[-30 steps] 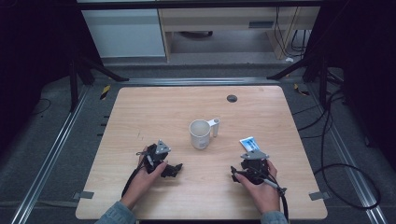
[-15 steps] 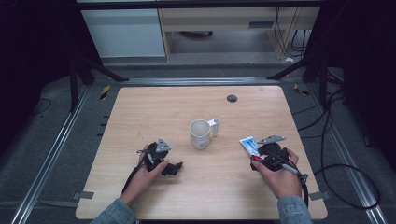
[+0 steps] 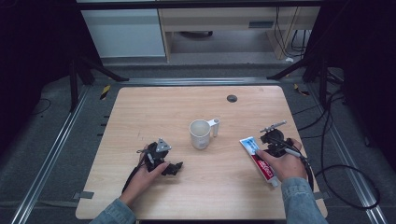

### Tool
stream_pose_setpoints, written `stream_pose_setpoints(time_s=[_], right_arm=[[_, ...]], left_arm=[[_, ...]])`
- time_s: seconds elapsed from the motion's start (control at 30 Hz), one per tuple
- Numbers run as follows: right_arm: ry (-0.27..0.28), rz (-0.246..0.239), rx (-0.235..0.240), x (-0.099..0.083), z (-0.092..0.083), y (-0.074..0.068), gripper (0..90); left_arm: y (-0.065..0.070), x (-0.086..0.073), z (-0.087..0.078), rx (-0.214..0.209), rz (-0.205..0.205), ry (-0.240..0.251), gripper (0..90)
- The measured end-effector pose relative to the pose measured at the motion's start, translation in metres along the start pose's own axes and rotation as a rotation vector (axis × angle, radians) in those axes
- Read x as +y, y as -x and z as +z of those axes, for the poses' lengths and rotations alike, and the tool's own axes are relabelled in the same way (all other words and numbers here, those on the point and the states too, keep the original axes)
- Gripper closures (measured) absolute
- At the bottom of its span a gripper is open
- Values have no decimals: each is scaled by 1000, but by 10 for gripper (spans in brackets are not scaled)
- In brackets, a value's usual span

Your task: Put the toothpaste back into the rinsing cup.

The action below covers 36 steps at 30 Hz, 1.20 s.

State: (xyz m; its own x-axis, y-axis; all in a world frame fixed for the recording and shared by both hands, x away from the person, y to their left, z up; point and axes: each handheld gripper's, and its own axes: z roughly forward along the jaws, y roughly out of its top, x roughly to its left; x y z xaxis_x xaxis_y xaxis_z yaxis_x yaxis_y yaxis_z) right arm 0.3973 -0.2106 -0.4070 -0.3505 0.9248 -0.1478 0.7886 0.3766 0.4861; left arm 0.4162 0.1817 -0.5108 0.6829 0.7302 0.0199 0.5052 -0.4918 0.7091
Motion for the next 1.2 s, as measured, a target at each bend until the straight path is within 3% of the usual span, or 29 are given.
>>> stream_pose_setpoints(time_s=[0.53, 0.83, 0.93, 1.2], right_arm=[[-67, 3, 26, 8, 9, 6, 277], [-107, -17, 40, 18, 13, 6, 366], [-141, -4, 74, 20, 18, 6, 365], [-221, -25, 76, 25, 35, 4, 385]], left_arm=[[0, 0, 0, 0, -3, 3, 0], [0, 0, 0, 0, -3, 3, 0], [0, 0, 0, 0, -2, 3, 0], [0, 0, 0, -1, -3, 3, 0]])
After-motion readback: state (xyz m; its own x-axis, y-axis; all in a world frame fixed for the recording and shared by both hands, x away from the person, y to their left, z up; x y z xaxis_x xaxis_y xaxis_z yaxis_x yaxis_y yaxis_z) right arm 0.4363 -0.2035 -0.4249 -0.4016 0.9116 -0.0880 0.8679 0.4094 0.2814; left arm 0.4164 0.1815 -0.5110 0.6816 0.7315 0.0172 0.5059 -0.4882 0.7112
